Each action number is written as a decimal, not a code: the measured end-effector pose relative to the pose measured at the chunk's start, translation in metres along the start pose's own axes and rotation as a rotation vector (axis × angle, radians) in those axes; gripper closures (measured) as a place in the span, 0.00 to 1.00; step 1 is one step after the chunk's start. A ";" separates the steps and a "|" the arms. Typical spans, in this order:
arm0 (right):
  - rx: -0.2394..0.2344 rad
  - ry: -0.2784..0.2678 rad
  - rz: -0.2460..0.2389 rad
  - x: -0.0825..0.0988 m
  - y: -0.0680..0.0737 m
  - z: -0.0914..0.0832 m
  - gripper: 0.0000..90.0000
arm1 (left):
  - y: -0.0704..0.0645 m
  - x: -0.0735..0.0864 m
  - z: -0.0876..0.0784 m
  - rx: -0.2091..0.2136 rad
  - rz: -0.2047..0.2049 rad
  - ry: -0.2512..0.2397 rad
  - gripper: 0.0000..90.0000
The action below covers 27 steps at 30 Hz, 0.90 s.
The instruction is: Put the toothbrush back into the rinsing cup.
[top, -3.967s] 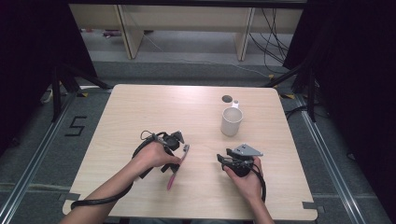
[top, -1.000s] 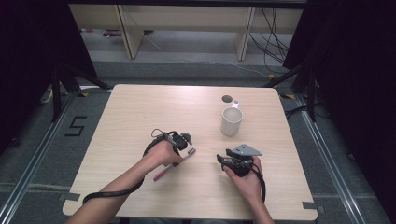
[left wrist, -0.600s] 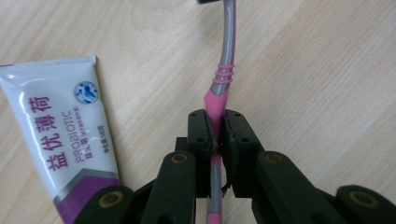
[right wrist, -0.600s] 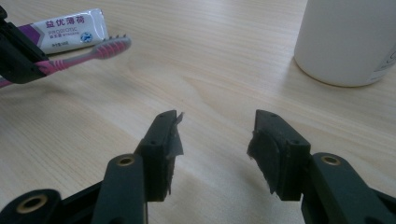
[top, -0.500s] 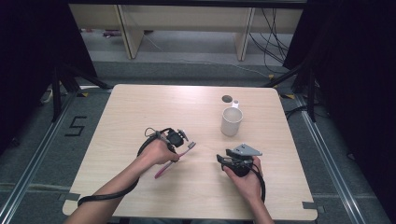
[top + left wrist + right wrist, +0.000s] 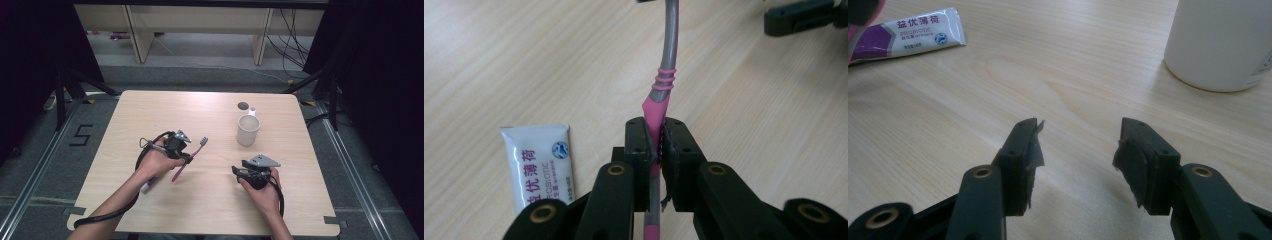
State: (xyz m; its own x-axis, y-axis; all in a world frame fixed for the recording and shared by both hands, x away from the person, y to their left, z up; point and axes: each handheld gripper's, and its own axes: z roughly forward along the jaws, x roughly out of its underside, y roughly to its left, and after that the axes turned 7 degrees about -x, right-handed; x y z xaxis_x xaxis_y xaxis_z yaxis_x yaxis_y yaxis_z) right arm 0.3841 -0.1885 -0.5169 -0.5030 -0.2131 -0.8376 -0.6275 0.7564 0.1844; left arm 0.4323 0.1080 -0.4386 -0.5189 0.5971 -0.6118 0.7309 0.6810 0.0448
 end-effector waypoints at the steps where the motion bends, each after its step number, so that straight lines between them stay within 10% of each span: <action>1: 0.006 0.001 0.010 0.000 0.001 -0.001 0.56 | 0.000 0.001 -0.001 -0.004 -0.006 -0.024 0.91; 15: 0.029 0.004 -0.023 0.000 0.000 -0.002 0.57 | 0.003 0.024 -0.018 -0.059 -0.051 -0.380 0.91; 27: -0.001 -0.052 -0.037 -0.001 0.003 -0.001 0.58 | 0.007 0.038 -0.027 -0.074 -0.065 -0.500 0.91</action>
State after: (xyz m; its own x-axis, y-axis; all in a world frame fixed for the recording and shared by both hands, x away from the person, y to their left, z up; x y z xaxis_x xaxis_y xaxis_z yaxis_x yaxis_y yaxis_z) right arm 0.3821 -0.1868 -0.5153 -0.4477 -0.2086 -0.8695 -0.6458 0.7480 0.1531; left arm 0.4055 0.1469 -0.4399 -0.2731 0.2892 -0.9175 0.6616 0.7488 0.0391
